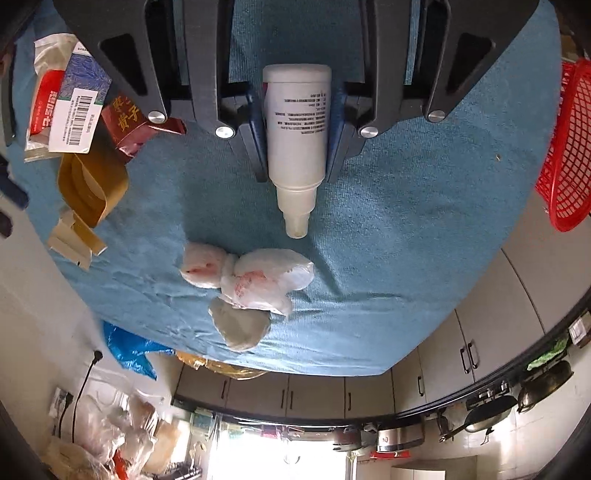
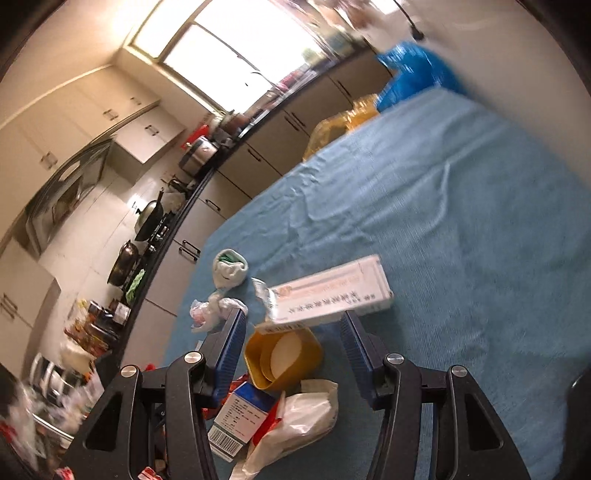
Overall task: Collect trash
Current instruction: 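Grasp the white spray bottle with the left tool, then grasp the white medicine box with the right tool and lift it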
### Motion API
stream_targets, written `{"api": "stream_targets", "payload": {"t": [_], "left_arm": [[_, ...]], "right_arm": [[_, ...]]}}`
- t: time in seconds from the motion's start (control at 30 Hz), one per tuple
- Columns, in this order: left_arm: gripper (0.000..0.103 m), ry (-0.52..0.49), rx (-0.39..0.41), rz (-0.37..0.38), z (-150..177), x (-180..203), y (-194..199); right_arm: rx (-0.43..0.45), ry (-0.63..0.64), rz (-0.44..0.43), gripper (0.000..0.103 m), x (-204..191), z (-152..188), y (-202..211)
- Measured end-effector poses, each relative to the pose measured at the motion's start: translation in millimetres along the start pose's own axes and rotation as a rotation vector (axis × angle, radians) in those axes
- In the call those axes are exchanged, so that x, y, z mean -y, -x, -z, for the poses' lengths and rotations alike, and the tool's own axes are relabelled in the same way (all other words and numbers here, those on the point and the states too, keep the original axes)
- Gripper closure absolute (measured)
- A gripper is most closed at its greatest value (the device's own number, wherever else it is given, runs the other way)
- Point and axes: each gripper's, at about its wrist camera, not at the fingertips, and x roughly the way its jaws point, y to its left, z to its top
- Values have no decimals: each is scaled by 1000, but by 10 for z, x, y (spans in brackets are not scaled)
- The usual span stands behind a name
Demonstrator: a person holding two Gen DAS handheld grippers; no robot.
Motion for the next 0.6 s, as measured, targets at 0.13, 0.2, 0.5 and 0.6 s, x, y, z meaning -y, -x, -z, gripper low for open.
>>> {"api": "stream_targets", "payload": {"t": [0.13,0.2,0.5,0.6], "left_arm": [[74,29,5,37,-11,-72,9],[74,31,7,43,-10,-86,10],[74,32,12,56,-15,-85,4],[74,39,10,59,-11,-88,-3]], "right_arm": [[-34,-85,-8,40,150,-4,-115],[-45,-130,-18,40,221,-8,-179],[-86,-382,-36,40,411,-110,-516],[-71,-448,-26,40,429,-210,-613]]}}
